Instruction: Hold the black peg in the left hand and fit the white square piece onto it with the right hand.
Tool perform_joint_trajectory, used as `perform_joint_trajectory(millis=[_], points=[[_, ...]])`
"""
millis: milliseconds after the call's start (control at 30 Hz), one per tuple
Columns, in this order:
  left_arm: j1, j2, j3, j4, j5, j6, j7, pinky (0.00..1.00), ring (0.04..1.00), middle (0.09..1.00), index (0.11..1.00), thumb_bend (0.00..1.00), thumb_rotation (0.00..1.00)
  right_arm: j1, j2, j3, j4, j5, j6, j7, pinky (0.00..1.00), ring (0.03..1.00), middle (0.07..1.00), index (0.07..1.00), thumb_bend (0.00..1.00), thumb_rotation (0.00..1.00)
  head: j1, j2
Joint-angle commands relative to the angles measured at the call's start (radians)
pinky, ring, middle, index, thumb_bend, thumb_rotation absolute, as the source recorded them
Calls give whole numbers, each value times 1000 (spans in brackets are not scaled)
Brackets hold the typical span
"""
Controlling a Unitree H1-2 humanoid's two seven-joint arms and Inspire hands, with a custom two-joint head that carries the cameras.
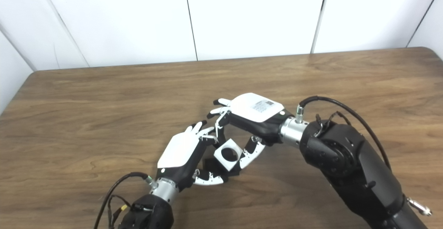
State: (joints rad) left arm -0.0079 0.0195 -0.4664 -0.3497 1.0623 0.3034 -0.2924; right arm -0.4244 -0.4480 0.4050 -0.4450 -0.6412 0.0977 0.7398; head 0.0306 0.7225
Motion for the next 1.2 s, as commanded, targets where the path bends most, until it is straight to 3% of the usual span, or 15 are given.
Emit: perform_joint_trajectory(millis=[0,567,1167], points=[[-14,-4,-8,10,20,-2,-5,1000,998,894,488,524,59,-21,-1,-15,2,6,-37,-31,906,974,883,488,526,149,2,1],[-12,-21,-30,7,41,-1,-11,988,988,889,489,524,62,7,6,-31,36,14,-60,-58,918,987,893,489,526,149,7,-6],[-5,-47,-46,8,54,10,-19,1000,1000,891,489,524,61,-32,27,-6,75,1,-63,-53,905,981,894,490,525,152,15,-3]])
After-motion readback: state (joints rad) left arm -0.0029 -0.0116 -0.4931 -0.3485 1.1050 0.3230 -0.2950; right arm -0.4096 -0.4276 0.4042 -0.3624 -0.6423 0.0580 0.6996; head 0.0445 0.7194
